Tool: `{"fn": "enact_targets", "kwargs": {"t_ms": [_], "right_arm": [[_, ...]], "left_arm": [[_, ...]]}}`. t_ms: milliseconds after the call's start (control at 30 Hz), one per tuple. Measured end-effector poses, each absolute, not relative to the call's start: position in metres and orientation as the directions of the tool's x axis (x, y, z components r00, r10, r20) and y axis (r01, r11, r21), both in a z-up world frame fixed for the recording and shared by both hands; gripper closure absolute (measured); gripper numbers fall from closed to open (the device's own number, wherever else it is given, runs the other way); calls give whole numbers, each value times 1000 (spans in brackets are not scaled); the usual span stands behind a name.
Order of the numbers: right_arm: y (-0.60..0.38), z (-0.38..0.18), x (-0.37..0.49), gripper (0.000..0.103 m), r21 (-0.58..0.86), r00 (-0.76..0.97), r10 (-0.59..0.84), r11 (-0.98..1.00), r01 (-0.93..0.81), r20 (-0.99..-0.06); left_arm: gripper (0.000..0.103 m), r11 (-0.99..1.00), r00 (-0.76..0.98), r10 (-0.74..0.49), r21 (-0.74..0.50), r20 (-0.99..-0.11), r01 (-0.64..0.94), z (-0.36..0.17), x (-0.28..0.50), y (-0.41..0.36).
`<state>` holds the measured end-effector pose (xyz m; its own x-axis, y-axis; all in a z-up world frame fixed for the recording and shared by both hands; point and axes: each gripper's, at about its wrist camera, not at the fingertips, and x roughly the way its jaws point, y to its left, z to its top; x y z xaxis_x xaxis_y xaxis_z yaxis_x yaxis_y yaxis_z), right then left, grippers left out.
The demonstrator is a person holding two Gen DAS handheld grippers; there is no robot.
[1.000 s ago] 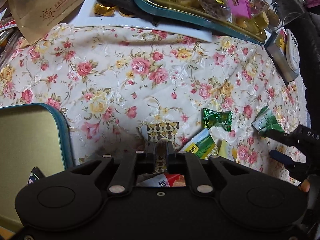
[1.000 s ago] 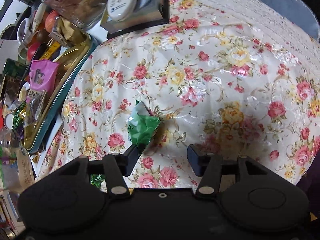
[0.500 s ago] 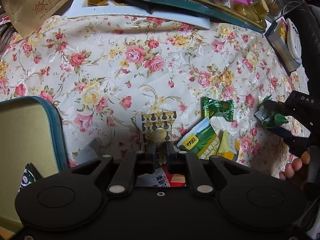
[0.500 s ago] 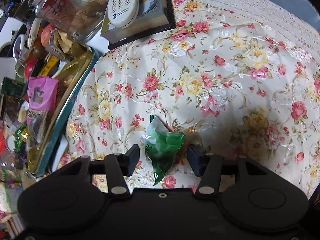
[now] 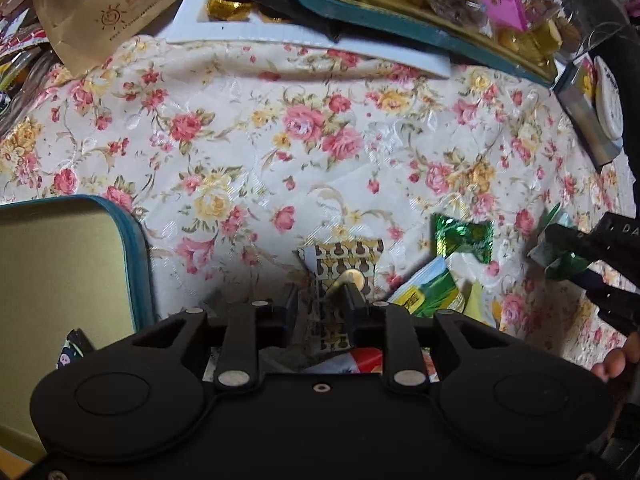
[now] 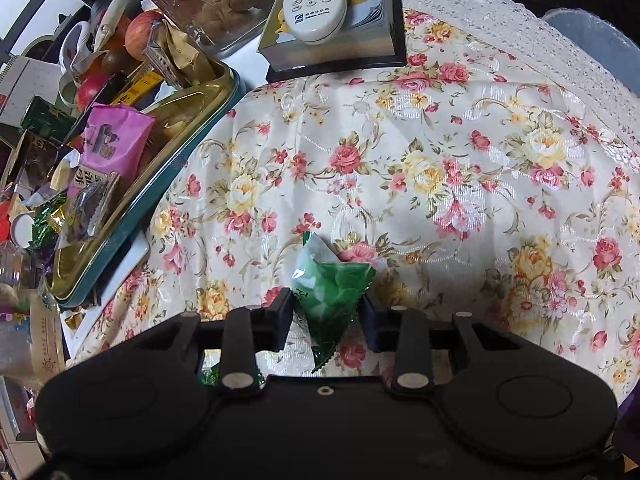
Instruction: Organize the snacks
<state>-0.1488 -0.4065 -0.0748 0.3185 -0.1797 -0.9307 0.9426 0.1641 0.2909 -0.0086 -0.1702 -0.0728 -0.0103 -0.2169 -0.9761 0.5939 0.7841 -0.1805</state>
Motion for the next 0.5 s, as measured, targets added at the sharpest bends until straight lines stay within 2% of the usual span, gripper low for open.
{"fn": "enact_targets", "kwargs": {"t_ms": [167, 233, 300, 500], "right_arm": [[-403, -73, -147, 65, 301, 332, -171, 184, 936, -928], [-401, -72, -146, 65, 305, 337, -167, 191, 933, -927], [-401, -72, -146, 65, 305, 338, -166, 197, 932, -926], [-401, -68, -149, 65, 316, 351, -158, 210, 925, -923]], "left_arm": [[68, 777, -18, -219, -185, -976, 601, -74, -14, -179], [59, 768, -6, -213, -171, -977, 617, -75, -17, -183], [56, 768, -1, -199, -157, -980, 621, -78, -19, -187], [55, 755, 23, -160, -107, -987, 647, -86, -28, -200]]}}
